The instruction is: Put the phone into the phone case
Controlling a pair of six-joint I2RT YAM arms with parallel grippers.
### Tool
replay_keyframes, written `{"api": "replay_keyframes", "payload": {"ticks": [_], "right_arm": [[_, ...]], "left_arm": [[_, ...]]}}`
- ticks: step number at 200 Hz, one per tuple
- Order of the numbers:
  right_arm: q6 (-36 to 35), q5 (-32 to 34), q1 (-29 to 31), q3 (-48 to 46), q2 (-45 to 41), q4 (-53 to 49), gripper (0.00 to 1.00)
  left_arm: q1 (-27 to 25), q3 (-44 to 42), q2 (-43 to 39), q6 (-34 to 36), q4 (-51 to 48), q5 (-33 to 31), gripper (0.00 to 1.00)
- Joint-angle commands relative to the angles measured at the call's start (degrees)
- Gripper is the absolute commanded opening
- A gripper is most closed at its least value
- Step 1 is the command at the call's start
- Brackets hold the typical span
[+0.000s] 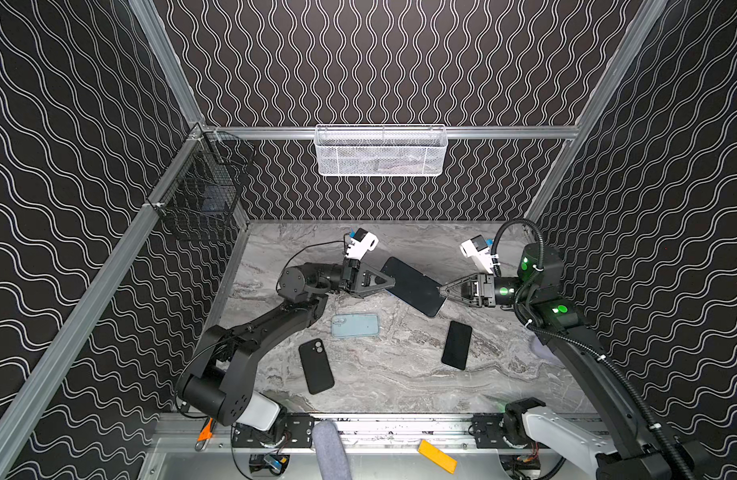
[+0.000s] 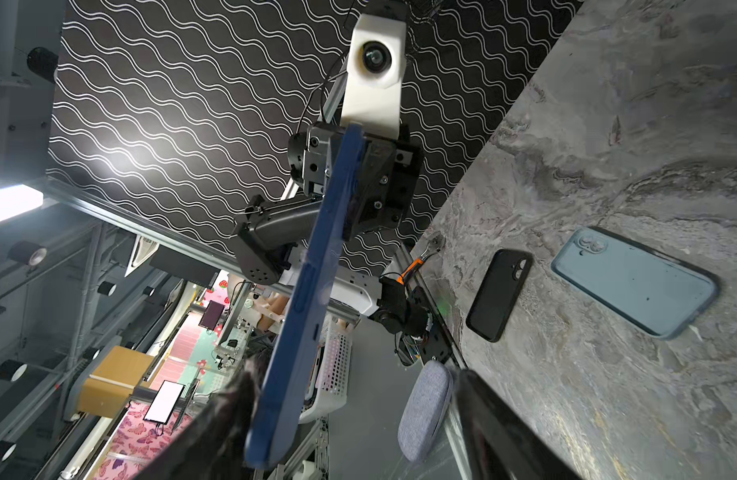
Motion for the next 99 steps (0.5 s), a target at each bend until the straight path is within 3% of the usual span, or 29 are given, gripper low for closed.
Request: {"api": "replay_keyframes", "payload": {"ticks": [1, 51, 99], "right_arm": [[-3.0, -2.1, 0.4, 2.8, 0.7, -0.7, 0.72], [-8.4, 0.5, 3.4, 6.3, 3.9, -7.4, 0.55], [-14.4, 4.3, 7.5, 9.5, 7.2, -14.9, 0.27]], "left_arm": [[-0.4, -0.2, 0.5, 2.0, 1.2, -0.5, 0.00], [-1.5, 1.3, 2.4, 1.9, 1.2, 0.0, 0.00], [-1.6, 2.3, 3.1, 1.7, 1.2, 0.3, 0.00]]}}
